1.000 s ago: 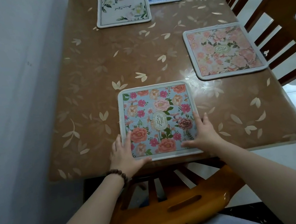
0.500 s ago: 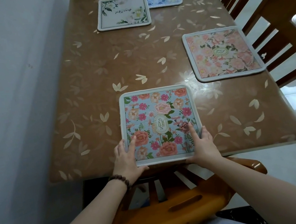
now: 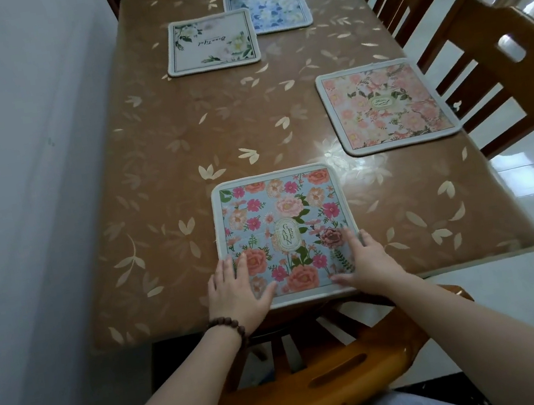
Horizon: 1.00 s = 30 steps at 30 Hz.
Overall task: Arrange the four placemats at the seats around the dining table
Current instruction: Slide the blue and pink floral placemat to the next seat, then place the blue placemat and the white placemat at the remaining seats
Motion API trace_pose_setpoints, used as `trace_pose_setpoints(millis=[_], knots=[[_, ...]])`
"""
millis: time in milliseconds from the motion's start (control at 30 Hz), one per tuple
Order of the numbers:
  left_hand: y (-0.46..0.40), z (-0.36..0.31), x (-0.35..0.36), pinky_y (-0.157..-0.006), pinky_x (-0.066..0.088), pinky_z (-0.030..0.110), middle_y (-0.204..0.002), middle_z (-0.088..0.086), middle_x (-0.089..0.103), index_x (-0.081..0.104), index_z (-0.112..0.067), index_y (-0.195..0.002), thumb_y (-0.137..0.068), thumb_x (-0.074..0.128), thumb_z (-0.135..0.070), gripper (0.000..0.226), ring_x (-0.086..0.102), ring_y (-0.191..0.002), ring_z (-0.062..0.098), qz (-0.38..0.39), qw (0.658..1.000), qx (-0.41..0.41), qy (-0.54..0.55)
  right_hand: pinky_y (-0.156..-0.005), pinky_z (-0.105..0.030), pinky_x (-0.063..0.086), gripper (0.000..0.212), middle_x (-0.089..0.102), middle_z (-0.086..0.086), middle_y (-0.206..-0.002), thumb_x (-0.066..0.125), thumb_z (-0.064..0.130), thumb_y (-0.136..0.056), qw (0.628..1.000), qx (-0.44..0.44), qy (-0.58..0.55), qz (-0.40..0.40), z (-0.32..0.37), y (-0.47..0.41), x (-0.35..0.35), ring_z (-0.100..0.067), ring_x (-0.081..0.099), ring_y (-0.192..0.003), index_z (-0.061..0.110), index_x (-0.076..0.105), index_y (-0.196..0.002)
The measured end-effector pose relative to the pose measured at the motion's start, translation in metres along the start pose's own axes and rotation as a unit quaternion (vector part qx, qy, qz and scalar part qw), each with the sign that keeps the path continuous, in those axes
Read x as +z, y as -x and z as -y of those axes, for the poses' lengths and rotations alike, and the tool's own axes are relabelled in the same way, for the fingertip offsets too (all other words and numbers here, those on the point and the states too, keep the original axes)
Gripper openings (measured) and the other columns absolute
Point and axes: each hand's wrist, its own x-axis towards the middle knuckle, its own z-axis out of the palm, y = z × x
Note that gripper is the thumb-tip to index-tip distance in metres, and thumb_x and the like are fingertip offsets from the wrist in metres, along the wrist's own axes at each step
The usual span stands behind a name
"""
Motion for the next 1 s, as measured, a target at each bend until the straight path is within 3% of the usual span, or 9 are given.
trace_pose_setpoints(millis=[200, 400, 600, 1000], knots=[[-0.028, -0.032, -0.018, -0.117, 0.009, 0.043, -0.158, 0.006, 0.015, 0.013, -0.016, -0.150, -0.086, 0.024, -0.069, 0.084, 0.008, -0.145, 0.022, -0.007, 0.999, 0.039, -0.002, -0.114, -0.043, 0.011, 0.089, 0.005, -0.006, -0.159, 0.052, 0.058, -0.084, 0.994, 0.033, -0.016, -0.099, -0.023, -0.005, -0.037, -0.022, 0.002, -0.145, 0.024, 0.003, -0.150], [-0.056, -0.095, -0.026, -0.117, 0.009, 0.046, -0.158, 0.006, 0.010, 0.007, -0.017, -0.150, -0.087, 0.027, -0.065, 0.082, 0.006, -0.145, 0.022, 0.010, 0.994, 0.106, -0.025, -0.116, -0.040, 0.009, 0.072, 0.007, -0.004, -0.159, 0.037, 0.054, -0.092, 0.978, 0.087, -0.036, -0.184, -0.066, 0.008, -0.069, -0.019, 0.002, -0.145, 0.020, 0.010, -0.150], [-0.069, -0.191, -0.032, -0.117, 0.004, 0.044, -0.158, 0.007, 0.015, 0.012, -0.015, -0.150, -0.088, 0.027, -0.063, 0.080, 0.009, -0.145, 0.023, 0.002, 0.976, 0.213, -0.047, -0.117, -0.040, 0.008, 0.067, 0.013, -0.009, -0.158, 0.039, 0.049, -0.094, 0.954, 0.153, -0.063, -0.249, -0.136, 0.039, -0.090, -0.023, 0.005, -0.145, 0.016, 0.019, -0.149], [-0.079, -0.425, 0.011, -0.117, 0.006, 0.042, -0.157, 0.007, 0.016, 0.012, -0.014, -0.150, -0.088, 0.032, -0.062, 0.081, 0.010, -0.144, 0.022, 0.027, 0.941, 0.327, -0.082, -0.117, -0.039, 0.006, 0.060, 0.014, -0.015, -0.156, 0.037, 0.040, -0.097, 0.932, 0.234, -0.097, -0.259, -0.321, 0.041, -0.137, -0.025, 0.007, -0.144, 0.009, 0.023, -0.146]])
